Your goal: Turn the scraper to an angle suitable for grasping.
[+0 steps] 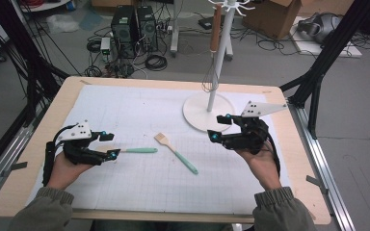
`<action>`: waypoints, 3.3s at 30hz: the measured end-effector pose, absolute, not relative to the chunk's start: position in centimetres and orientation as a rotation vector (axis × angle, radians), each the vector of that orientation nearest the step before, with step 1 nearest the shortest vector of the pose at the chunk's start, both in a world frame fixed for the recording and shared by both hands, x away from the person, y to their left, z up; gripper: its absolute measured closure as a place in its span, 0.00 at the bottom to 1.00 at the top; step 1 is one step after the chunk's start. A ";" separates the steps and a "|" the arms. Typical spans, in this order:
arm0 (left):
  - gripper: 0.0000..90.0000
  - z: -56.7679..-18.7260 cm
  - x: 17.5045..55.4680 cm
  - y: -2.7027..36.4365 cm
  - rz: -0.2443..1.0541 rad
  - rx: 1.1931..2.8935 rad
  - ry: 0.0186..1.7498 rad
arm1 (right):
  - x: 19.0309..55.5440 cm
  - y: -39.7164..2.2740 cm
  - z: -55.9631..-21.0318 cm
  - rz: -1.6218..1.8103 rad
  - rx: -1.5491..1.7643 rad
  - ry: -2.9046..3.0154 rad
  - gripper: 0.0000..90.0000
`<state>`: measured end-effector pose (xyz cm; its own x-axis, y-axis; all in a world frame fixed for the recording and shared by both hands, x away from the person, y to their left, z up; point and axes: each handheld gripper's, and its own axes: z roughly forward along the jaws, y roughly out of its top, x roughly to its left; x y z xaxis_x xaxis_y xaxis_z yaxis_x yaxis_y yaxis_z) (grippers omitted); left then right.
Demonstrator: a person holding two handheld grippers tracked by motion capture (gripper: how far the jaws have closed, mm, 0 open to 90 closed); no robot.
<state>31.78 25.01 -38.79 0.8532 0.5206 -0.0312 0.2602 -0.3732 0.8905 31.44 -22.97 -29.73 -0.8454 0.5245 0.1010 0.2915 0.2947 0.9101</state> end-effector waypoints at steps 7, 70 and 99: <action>0.49 -38.9 31.8 24.9 0.310 1.991 0.553 | 30.7 -23.4 -31.2 1.574 0.752 2.347 0.36; 1.00 -44.1 38.2 25.1 0.165 2.233 0.651 | 29.2 -25.4 -34.8 1.576 0.779 2.290 0.30; 0.93 -42.9 35.3 24.1 0.073 2.297 0.514 | 29.5 -25.4 -35.4 1.553 0.798 2.295 0.29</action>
<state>35.28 24.15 -42.92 0.9169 0.3856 -0.1030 0.3415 -0.6246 0.7023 29.52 -25.36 -35.35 -0.8164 0.5705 0.0900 0.2958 0.2791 0.9136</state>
